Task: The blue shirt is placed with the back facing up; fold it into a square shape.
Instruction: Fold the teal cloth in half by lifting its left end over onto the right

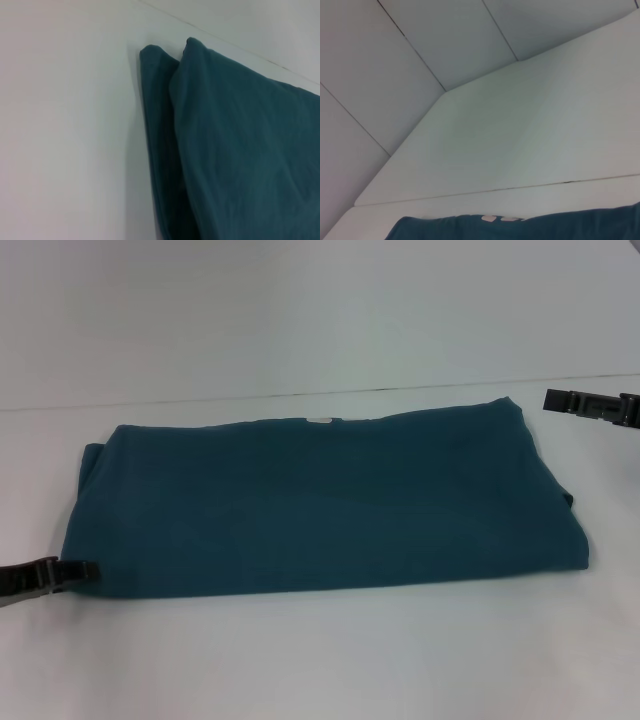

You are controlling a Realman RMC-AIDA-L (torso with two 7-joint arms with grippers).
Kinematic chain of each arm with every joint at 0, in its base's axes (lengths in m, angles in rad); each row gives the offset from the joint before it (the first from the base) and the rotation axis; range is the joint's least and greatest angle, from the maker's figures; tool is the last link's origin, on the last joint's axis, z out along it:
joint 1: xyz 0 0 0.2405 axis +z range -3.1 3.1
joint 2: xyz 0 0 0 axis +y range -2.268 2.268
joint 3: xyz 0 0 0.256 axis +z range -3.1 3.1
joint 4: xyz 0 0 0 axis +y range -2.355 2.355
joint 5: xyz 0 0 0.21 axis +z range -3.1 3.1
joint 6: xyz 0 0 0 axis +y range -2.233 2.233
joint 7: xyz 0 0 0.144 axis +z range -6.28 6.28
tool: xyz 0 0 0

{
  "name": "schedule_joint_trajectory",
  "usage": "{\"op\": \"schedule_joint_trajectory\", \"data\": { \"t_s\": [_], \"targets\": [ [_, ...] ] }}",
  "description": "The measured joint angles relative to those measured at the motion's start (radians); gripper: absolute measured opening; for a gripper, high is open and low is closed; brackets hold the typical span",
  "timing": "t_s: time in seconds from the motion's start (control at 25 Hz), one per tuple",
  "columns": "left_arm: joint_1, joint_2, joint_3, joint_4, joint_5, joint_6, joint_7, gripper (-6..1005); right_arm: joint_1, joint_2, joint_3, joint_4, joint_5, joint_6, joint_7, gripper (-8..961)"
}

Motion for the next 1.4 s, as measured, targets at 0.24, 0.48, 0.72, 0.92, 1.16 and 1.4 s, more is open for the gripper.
{"op": "schedule_joint_trajectory", "data": {
  "t_s": [0.24, 0.48, 0.72, 0.92, 1.16, 1.4],
  "targets": [
    [-0.006, 0.001, 0.003, 0.000, 0.005, -0.003, -0.001, 384, 0.000, -0.001, 0.001, 0.000, 0.000, 0.000, -0.002, 931],
    [-0.010, 0.005, 0.001, -0.001, 0.006, -0.004, -0.001, 182, 0.000, 0.002, 0.002, 0.000, 0.000, 0.003, -0.003, 931],
    [0.004, 0.016, -0.024, 0.005, 0.006, 0.001, 0.014, 63, -0.002, 0.009, 0.002, 0.005, 0.000, 0.029, -0.005, 931],
    [0.021, 0.024, -0.051, 0.019, 0.007, 0.013, 0.022, 23, -0.001, 0.013, 0.002, 0.007, 0.003, 0.034, -0.006, 931],
    [0.063, 0.035, -0.121, 0.061, 0.015, 0.047, 0.035, 23, 0.001, 0.014, -0.001, 0.008, 0.023, 0.038, -0.006, 931],
    [0.095, 0.051, -0.222, 0.107, 0.055, 0.086, 0.046, 22, 0.002, 0.014, 0.001, 0.008, 0.025, 0.043, -0.006, 931]
  ]
}}
